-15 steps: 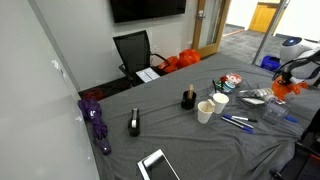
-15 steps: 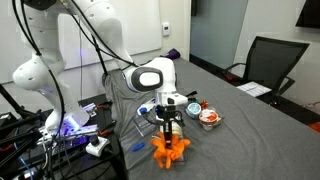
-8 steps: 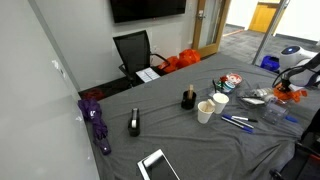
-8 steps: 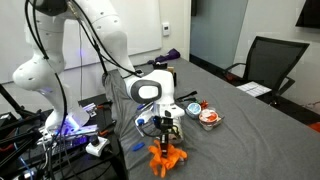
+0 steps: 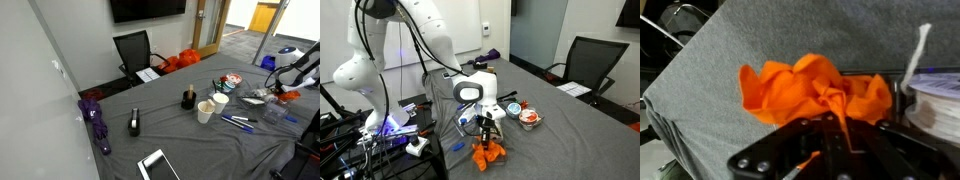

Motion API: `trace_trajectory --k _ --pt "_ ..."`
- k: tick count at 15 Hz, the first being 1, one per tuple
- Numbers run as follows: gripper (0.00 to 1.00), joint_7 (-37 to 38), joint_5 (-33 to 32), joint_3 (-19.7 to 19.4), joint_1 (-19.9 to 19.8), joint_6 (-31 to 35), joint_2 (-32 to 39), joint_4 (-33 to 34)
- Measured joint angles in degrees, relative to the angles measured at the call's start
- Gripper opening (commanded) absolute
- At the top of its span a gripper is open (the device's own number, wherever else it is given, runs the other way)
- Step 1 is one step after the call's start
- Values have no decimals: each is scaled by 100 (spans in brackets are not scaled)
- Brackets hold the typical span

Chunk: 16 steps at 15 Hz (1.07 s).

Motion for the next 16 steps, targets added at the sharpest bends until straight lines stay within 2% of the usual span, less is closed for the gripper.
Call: trace_trajectory --k 5,6,7,16 --pt "1 -143 329 1 62 -4 42 193" --pt "9 -144 326 -21 87 -1 73 246" --pt "30 -145 323 -62 129 -1 122 308" --pt "93 -238 301 -331 324 1 346 603"
